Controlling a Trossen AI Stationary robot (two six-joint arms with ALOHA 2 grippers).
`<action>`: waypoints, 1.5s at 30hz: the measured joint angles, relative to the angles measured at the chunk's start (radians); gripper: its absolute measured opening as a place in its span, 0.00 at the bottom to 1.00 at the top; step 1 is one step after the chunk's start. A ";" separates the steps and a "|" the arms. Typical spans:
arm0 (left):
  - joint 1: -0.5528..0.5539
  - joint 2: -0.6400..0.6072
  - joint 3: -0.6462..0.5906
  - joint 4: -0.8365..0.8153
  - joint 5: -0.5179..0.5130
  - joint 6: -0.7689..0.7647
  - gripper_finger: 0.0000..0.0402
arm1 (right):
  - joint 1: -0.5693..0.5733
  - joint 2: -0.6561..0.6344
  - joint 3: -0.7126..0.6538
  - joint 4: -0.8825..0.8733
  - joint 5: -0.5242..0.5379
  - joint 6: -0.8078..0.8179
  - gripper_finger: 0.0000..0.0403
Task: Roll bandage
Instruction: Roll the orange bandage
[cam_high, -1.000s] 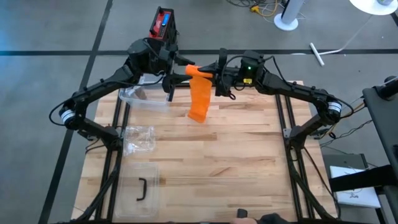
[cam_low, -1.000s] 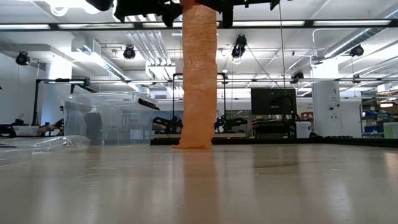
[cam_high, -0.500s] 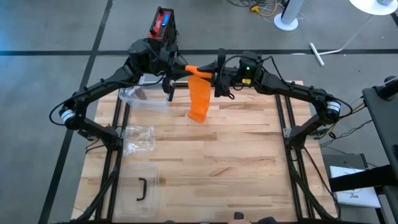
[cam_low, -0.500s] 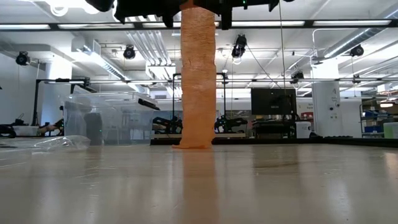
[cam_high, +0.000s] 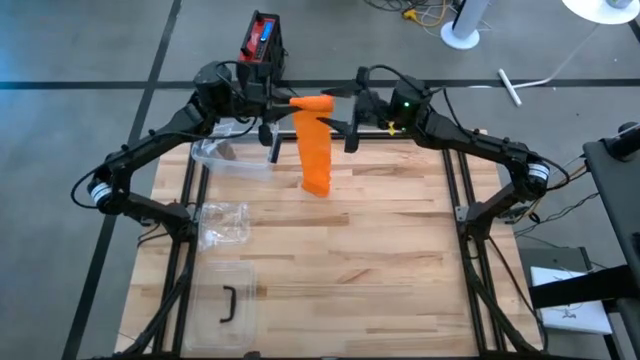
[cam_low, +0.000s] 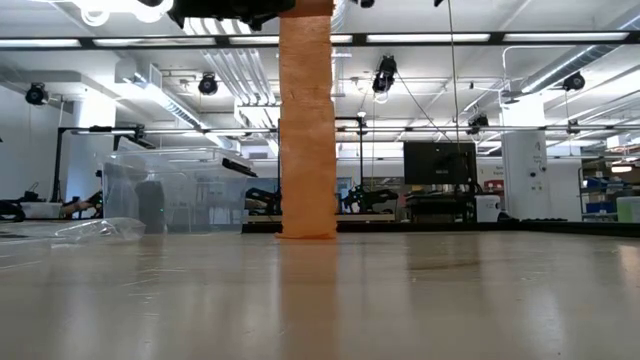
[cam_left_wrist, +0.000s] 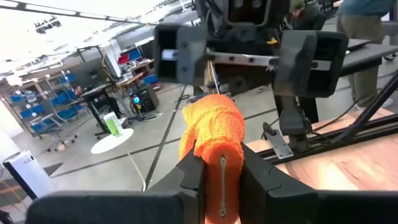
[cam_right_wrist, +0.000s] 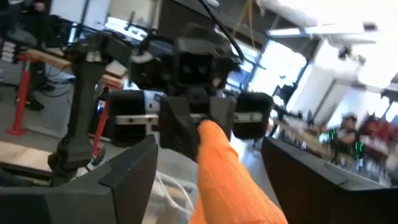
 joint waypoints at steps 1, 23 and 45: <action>-0.001 0.000 -0.001 -0.001 0.000 0.001 0.11 | -0.004 0.006 0.000 -0.003 0.005 0.011 0.70; -0.002 -0.003 -0.010 -0.013 0.092 0.127 0.11 | -0.028 0.080 0.056 -0.075 -0.031 0.149 0.38; -0.009 -0.029 -0.013 -0.060 0.004 0.115 0.18 | -0.051 0.077 0.083 -0.144 -0.070 0.235 0.15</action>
